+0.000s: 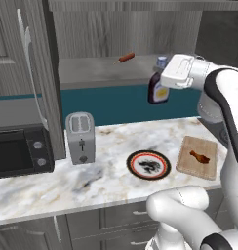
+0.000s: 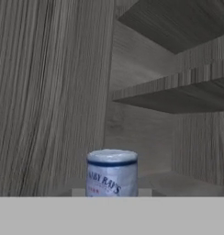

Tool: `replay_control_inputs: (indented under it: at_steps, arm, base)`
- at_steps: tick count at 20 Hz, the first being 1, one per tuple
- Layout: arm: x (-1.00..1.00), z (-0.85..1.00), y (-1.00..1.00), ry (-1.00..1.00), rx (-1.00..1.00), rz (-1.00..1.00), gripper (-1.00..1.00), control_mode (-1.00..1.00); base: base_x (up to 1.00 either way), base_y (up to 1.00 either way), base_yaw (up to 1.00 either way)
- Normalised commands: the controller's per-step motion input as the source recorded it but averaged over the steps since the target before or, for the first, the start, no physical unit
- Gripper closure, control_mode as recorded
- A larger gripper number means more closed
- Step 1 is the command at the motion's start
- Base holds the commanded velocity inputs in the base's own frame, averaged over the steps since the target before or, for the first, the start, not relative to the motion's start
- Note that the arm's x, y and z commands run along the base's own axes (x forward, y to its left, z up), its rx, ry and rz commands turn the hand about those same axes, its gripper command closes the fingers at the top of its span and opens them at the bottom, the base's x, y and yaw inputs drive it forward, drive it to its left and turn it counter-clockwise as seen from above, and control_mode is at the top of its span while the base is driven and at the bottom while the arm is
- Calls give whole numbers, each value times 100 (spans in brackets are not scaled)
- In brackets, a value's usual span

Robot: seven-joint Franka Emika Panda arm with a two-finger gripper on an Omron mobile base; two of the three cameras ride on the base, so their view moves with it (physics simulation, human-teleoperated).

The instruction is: Pick the chicken drumstick from the plate and place it on the cutting board. Then pick the condiment bottle from the cabinet and place it next to the cutting board.

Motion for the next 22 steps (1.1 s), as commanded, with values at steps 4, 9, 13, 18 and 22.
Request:
replay_control_inputs:
  at_steps: [4, 9, 13, 18, 22]
  arm:
    - [-31, -11, 0, 2, 0, 0, 100, -100]
    - [-28, -16, 0, 3, 0, 0, 100, -100]
    - [-25, -26, 0, 3, 0, 0, 100, -100]
    - [-24, -27, 0, 3, 0, 0, 100, -100]
    - [-23, -24, 0, 4, 0, 0, 100, -100]
  base:
    - [0, 0, 0]
    - [0, 0, 0]
    - [0, 0, 0]
    - [0, 0, 0]
    - [0, 0, 0]
